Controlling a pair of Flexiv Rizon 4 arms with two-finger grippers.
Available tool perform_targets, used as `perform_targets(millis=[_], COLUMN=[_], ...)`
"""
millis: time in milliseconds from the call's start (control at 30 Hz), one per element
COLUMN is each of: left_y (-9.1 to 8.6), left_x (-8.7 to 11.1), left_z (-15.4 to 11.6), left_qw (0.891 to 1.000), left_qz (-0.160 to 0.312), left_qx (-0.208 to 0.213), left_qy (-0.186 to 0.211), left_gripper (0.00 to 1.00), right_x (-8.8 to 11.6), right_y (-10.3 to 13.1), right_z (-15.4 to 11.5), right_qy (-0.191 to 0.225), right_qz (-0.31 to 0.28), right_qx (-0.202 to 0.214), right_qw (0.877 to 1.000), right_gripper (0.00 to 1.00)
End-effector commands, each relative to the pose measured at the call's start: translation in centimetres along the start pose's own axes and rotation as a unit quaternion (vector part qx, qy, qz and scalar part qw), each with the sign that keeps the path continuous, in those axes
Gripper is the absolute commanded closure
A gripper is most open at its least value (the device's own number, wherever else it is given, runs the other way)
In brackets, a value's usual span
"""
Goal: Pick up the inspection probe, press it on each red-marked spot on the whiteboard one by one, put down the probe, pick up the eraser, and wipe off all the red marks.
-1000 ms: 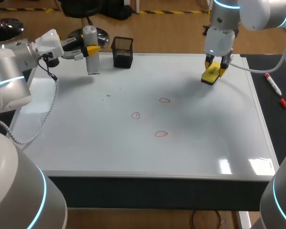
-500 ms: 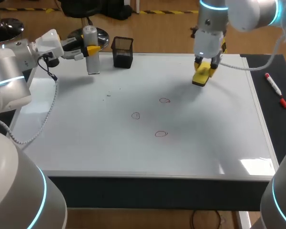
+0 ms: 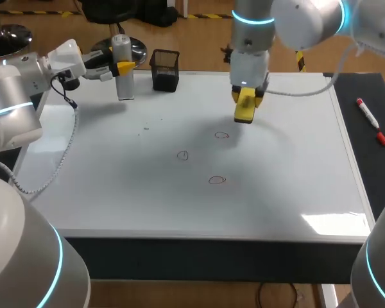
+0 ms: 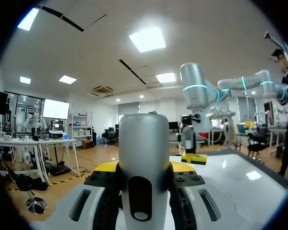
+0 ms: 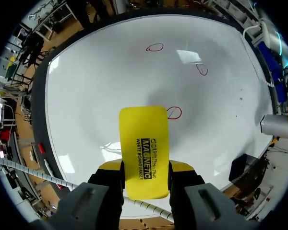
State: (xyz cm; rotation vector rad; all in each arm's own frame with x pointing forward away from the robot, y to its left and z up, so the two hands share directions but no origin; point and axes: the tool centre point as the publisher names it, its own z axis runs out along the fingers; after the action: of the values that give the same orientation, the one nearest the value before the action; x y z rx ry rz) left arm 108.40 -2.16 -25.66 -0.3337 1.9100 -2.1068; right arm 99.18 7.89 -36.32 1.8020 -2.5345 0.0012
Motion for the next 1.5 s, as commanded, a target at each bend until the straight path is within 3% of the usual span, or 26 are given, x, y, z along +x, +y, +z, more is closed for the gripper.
perform_targets(millis=[33,400,933,1500], left_y=[0.0,0.0,0.0,0.0], left_x=[0.0,0.0,0.0,0.0], left_z=[0.0,0.0,0.0,0.0], left_qw=[1.000,1.000,1.000,1.000], left_qz=[0.001,0.001,0.001,0.001], left_qx=[0.001,0.001,0.001,0.001], left_qy=[0.000,0.000,0.000,0.000], left_gripper=[1.00,1.00,1.00,1.00], right_x=[-1.7,-6.0,-10.3,-13.9], right_y=[1.1,4.6,10.6,14.5], right_z=[-0.1,1.7,3.4,4.9], right_qy=[0.007,-0.005,-0.043,-0.055], right_qz=[-0.012,-0.067,-0.105,-0.140], right_qx=[0.017,0.010,-0.018,-0.053], right_qw=[1.000,0.998,0.993,0.987], right_gripper=[1.00,1.00,1.00,1.00])
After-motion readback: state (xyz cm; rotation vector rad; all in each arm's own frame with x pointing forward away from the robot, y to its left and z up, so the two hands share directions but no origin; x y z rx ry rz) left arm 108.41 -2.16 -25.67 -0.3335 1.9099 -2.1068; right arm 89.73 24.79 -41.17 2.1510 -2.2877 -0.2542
